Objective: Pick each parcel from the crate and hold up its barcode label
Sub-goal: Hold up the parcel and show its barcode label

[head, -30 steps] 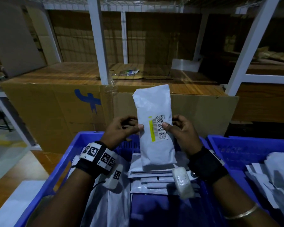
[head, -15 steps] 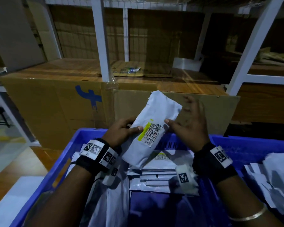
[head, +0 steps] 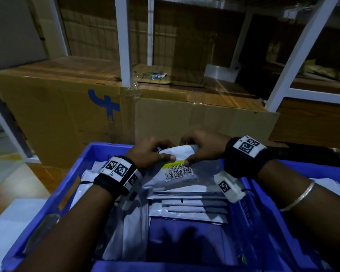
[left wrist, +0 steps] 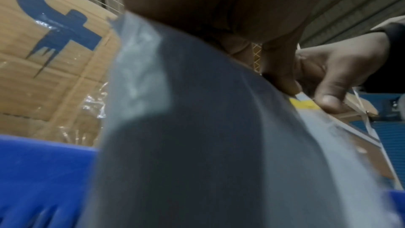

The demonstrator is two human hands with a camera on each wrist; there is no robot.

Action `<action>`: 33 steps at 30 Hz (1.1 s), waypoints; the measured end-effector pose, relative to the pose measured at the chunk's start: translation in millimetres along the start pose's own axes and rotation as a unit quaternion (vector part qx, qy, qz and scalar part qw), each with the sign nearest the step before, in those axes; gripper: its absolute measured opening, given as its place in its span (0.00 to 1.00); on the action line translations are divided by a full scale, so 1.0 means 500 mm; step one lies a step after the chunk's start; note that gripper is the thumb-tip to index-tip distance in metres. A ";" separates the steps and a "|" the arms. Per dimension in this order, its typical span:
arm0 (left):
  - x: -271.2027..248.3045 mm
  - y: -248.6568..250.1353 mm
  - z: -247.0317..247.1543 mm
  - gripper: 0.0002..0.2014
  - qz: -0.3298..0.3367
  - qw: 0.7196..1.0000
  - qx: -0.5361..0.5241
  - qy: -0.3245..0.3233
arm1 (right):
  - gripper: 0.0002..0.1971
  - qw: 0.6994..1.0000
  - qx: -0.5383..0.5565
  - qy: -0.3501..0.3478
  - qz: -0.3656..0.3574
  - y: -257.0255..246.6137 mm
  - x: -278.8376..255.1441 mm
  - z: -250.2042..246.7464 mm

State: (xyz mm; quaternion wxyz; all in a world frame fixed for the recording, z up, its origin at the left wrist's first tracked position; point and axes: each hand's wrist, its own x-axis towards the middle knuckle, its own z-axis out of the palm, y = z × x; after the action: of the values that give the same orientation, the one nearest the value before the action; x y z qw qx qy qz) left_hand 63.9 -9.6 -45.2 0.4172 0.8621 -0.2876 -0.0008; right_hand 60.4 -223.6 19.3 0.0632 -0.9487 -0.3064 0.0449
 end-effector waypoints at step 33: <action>0.009 -0.068 0.024 0.19 -0.169 0.973 0.152 -0.026 | 0.25 0.980 -0.136 -0.075 0.121 0.073 0.004 0.103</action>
State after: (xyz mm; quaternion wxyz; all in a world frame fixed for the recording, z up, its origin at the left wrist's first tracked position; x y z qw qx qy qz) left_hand 81.6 -4.0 -76.4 0.2671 0.9514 -0.1448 -0.0498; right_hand 76.8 -246.9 -36.9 -0.0958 -0.9724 -0.1968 0.0810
